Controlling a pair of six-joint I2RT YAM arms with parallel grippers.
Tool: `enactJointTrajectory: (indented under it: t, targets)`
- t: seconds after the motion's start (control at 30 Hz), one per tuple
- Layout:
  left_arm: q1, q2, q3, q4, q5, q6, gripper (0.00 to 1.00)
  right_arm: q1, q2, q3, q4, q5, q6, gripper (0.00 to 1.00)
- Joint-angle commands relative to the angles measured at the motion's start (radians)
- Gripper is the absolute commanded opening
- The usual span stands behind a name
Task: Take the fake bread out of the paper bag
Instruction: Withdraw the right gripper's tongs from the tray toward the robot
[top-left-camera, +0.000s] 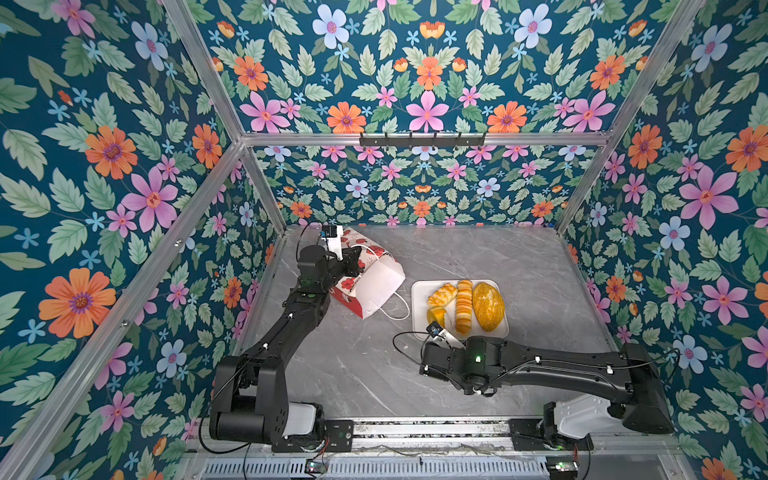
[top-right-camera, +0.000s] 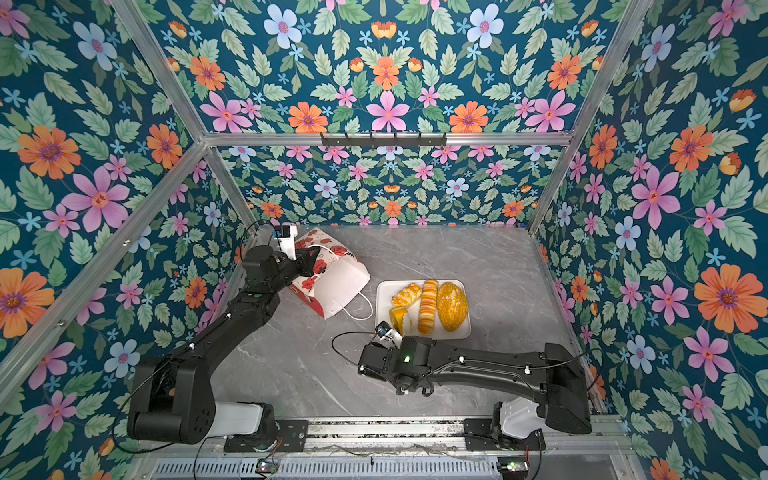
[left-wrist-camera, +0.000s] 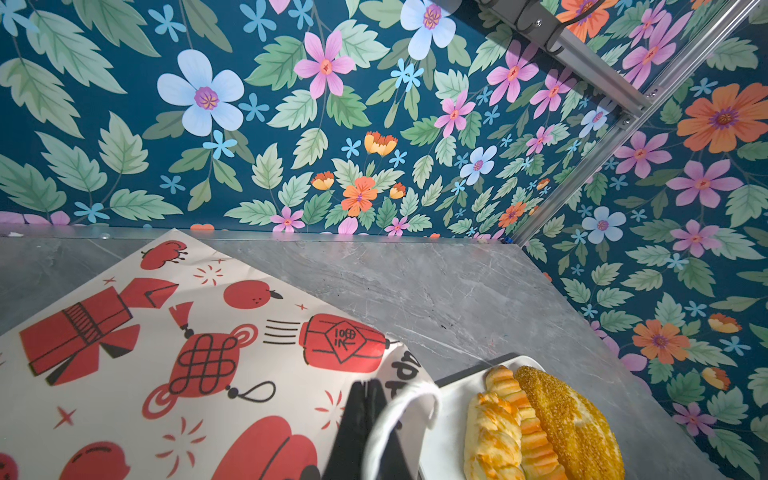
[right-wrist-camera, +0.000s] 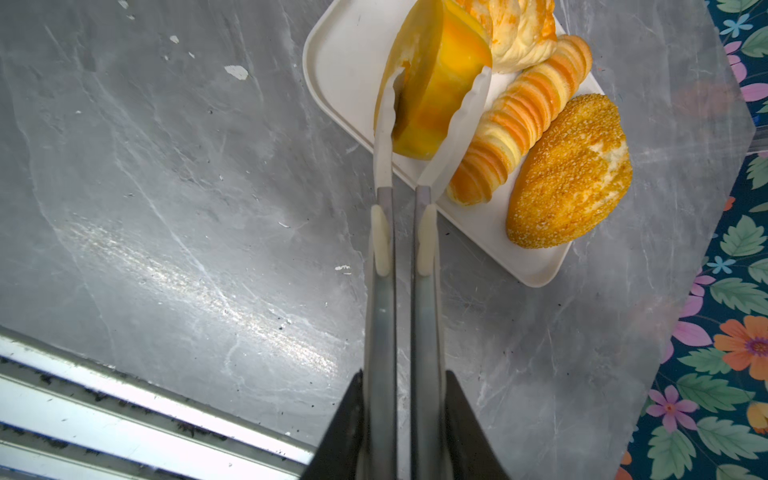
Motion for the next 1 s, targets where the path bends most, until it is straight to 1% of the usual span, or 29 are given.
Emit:
enactJointTrajectory:
  t: [0.0, 0.23, 0.33, 0.43, 0.67, 0.97]
  targets:
    - [0.002, 0.003, 0.002, 0.035, 0.013, -0.009, 0.00, 0.001, 0.010, 0.001, -0.015, 0.023, 0.021, 0.10]
    - [0.002, 0.012, 0.002, 0.043, 0.017, -0.011, 0.00, 0.001, 0.031, 0.033, -0.141, 0.149, 0.049, 0.10]
    - [0.002, 0.012, 0.001, 0.043, 0.018, -0.012, 0.00, 0.001, 0.054, 0.055, -0.206, 0.199, 0.080, 0.09]
    - [0.002, 0.014, 0.001, 0.043, 0.017, -0.009, 0.00, 0.003, 0.071, 0.066, -0.251, 0.229, 0.102, 0.09]
    - [0.004, 0.013, -0.001, 0.045, 0.019, -0.010, 0.00, 0.005, 0.088, 0.045, -0.175, 0.186, 0.082, 0.08]
    - [0.004, 0.014, -0.004, 0.049, 0.022, -0.012, 0.00, 0.044, 0.157, 0.054, -0.105, 0.137, 0.079, 0.10]
